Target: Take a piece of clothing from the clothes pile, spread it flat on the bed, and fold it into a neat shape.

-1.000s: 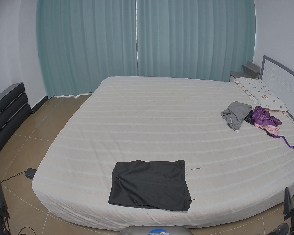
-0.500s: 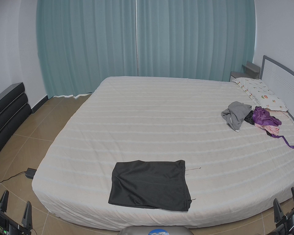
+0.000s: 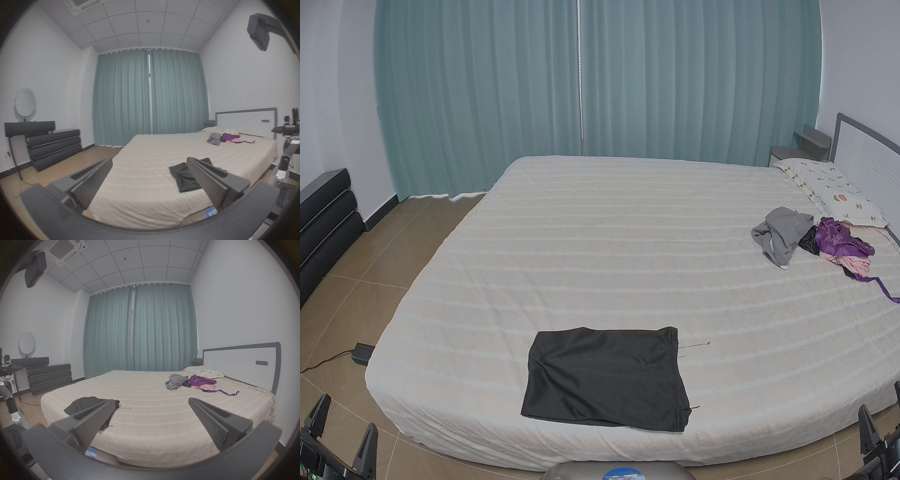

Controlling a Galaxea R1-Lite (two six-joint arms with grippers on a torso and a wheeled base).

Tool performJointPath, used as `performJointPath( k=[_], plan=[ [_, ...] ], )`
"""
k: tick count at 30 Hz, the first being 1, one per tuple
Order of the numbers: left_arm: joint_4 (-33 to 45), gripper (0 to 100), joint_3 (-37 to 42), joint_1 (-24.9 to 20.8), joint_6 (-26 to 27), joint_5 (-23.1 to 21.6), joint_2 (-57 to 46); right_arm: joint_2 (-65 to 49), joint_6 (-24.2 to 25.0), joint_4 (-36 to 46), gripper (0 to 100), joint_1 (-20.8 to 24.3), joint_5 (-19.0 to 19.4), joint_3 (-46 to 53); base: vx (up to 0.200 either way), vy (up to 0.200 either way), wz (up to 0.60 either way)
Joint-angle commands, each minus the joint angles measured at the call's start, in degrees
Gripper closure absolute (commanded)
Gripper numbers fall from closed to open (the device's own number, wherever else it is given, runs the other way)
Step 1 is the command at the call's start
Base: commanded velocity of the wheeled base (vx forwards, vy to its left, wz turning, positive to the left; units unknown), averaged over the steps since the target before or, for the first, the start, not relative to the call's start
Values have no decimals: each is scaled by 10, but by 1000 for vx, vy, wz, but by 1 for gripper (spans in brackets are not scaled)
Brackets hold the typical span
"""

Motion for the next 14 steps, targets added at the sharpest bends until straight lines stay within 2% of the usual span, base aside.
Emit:
performJointPath(
  k=[1, 2, 5, 14],
  plan=[
    [14, 0, 10, 0, 4, 29, -6, -7, 1, -1, 0, 0, 0, 7, 0, 0, 0],
    [24, 0, 10, 0, 1, 45, -6, -7, 0, -2, 0, 0, 0, 7, 0, 0, 0],
    [23, 0, 10, 0, -3, 29, -6, -7, 0, -2, 0, 0, 0, 7, 0, 0, 0],
    [24, 0, 10, 0, 3, 34, -6, -7, 2, -2, 0, 0, 2, 7, 0, 0, 0]
  ],
)
